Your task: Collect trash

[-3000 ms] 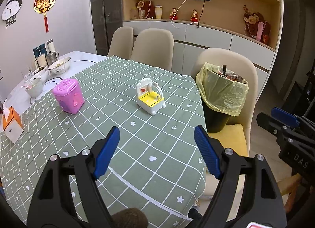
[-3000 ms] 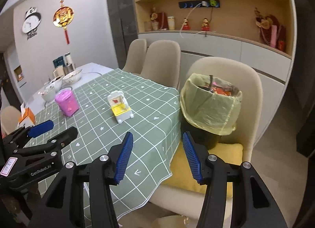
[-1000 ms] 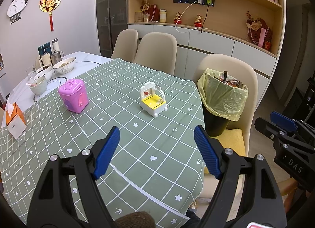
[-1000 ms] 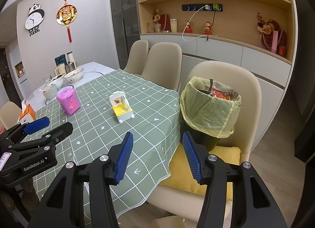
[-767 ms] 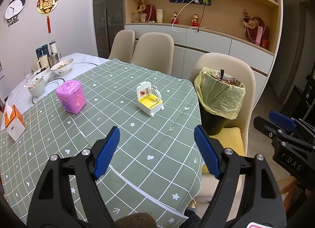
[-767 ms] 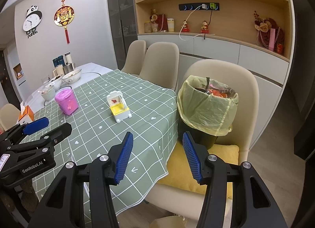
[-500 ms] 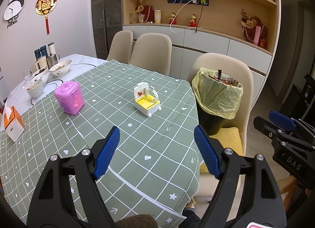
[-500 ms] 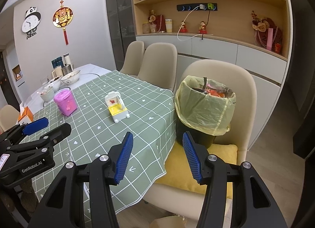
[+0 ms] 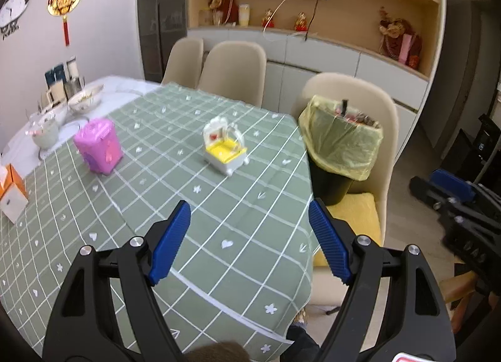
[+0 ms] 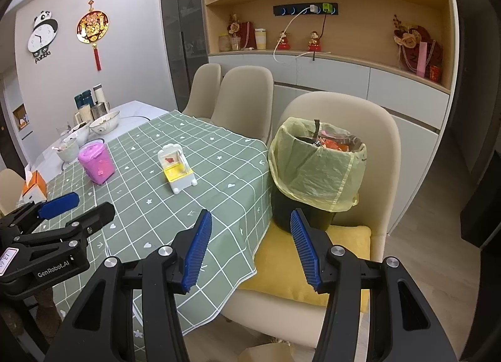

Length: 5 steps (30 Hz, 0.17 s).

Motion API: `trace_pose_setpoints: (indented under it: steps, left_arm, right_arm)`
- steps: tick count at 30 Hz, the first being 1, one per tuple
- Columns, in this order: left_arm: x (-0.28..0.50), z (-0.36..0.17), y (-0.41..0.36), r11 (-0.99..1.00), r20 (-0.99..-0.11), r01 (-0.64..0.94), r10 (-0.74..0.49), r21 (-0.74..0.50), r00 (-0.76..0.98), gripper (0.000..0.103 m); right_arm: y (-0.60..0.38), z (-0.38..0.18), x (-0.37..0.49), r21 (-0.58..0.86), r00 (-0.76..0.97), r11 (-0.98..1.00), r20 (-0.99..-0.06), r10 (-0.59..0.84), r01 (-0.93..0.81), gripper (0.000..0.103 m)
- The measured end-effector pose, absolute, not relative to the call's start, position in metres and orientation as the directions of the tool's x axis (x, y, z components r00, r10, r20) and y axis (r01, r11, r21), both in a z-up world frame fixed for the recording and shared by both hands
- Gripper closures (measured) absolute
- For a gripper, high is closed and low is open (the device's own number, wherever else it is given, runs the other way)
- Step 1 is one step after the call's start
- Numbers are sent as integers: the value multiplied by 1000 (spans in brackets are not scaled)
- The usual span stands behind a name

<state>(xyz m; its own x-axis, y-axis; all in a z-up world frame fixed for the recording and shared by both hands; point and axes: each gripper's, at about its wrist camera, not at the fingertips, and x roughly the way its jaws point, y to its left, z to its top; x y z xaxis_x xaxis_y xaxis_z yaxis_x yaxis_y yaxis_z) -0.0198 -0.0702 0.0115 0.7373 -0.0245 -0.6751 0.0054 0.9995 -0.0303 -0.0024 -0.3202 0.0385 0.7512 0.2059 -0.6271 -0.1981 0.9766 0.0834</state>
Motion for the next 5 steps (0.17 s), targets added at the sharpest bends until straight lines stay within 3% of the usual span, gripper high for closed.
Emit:
trace_pose_setpoints:
  steps: [5]
  left_arm:
    - [16, -38, 8, 974, -768, -205, 56, -99, 638, 27]
  right_arm:
    - [-303, 28, 20, 64, 724, 966, -650, 231, -251, 53]
